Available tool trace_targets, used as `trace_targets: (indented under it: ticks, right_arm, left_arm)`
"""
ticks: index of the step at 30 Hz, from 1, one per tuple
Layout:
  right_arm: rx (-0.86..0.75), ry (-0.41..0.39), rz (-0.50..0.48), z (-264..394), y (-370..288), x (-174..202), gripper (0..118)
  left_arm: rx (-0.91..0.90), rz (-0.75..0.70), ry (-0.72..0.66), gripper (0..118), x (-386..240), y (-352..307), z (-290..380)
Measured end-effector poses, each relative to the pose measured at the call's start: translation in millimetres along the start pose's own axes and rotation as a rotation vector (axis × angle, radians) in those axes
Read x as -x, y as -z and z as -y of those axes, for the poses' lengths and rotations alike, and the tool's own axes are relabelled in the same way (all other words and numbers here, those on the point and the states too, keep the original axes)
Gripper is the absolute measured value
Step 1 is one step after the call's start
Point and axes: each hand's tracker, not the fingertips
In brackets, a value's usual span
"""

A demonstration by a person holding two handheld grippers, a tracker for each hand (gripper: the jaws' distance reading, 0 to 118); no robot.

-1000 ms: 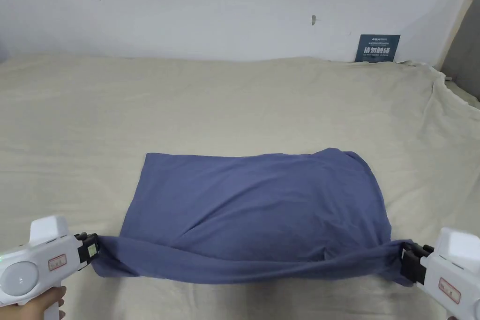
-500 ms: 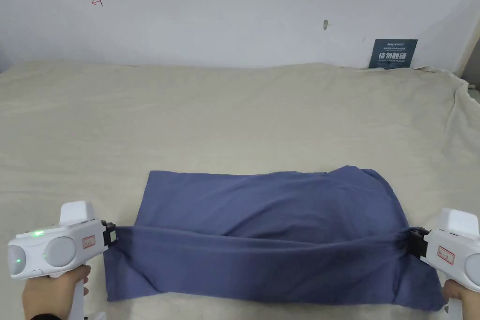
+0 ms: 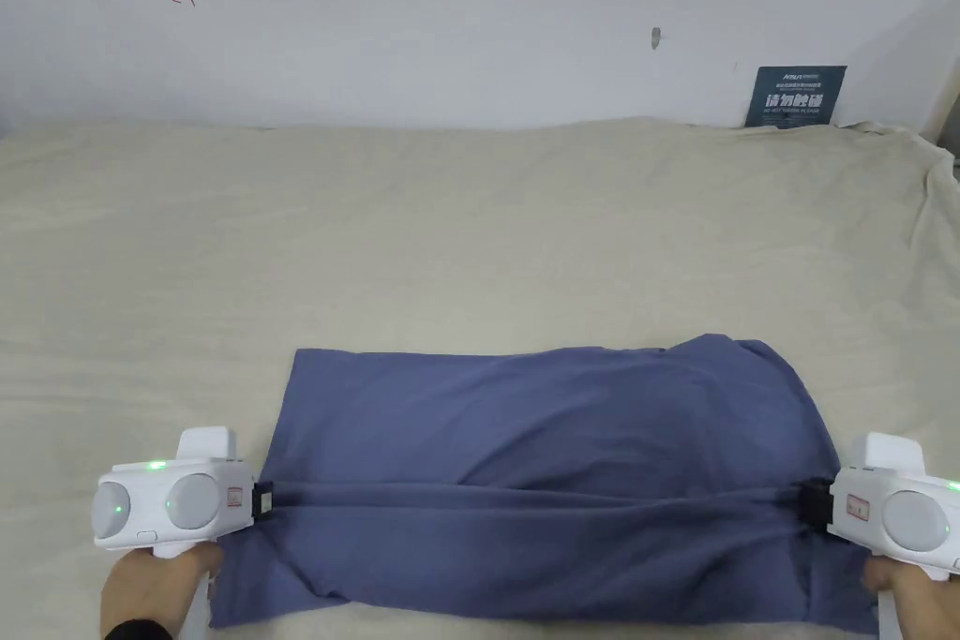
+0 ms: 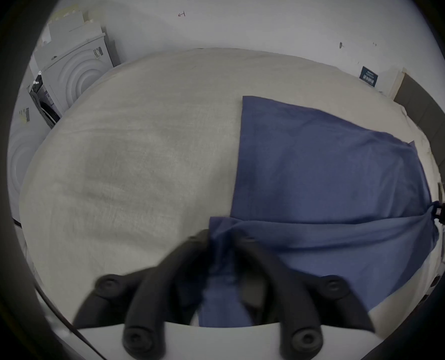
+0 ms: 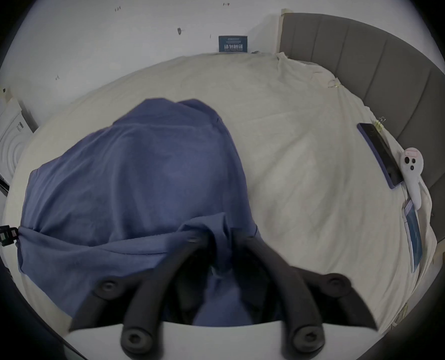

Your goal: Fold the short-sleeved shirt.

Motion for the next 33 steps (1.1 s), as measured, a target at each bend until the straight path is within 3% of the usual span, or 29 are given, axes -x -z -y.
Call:
trace_targets:
  ticks: [1, 2, 3, 4, 8, 16, 20, 22, 23, 25, 27, 29, 33]
  right_arm:
    - [-0.018, -0.003, 0.002, -2, -7, -2, 63]
    - [-0.048, -0.008, -0.008, -5, -17, -2, 78]
    - [-0.099, -0.008, -0.020, -7, -30, -1, 84]
    - [-0.148, -0.006, -0.033, -10, -45, -1, 84]
    - [-0.288, -0.038, -0.072, -17, -108, 0, 84]
    - [-0.523, -0.097, -0.098, 11, -208, 2, 83]
    - [-0.585, -0.112, -0.077, 34, -228, 5, 80]
    - [-0.613, -0.133, -0.060, 45, -234, 7, 71]
    - [-0.618, -0.138, -0.058, 50, -238, 9, 64]
    - [-0.645, -0.151, -0.046, 60, -242, 12, 39]
    - [-0.667, -0.172, -0.024, 69, -245, 15, 7]
    - [-0.675, -0.178, -0.012, 76, -243, 15, 0]
    - [-0.671, -0.159, -0.026, 82, -241, 13, 0]
  left_arm:
    - [0.006, 0.030, -0.025, 48, 2, -5, -2]
    - [0.004, 0.043, -0.040, 71, 2, -11, -4]
    - [-0.012, 0.056, -0.055, 92, 2, -25, -4]
    - [-0.047, 0.075, -0.070, 100, 2, -37, -5]
    - [-0.206, 0.137, -0.082, 101, -2, -98, -3]
    - [-0.438, 0.096, -0.023, 101, -13, -184, 27]
    - [-0.556, 0.042, 0.035, 95, -21, -205, 55]
    - [-0.591, 0.050, 0.028, 79, -24, -213, 67]
    - [-0.599, 0.059, 0.026, 69, -26, -217, 72]
    - [-0.642, 0.089, 0.017, 40, -26, -223, 84]
    - [-0.665, 0.104, 0.014, 3, -28, -227, 93]
    - [-0.689, 0.119, 0.002, 0, -29, -233, 101]
    - [-0.695, 0.129, -0.023, 0, -30, -235, 109]
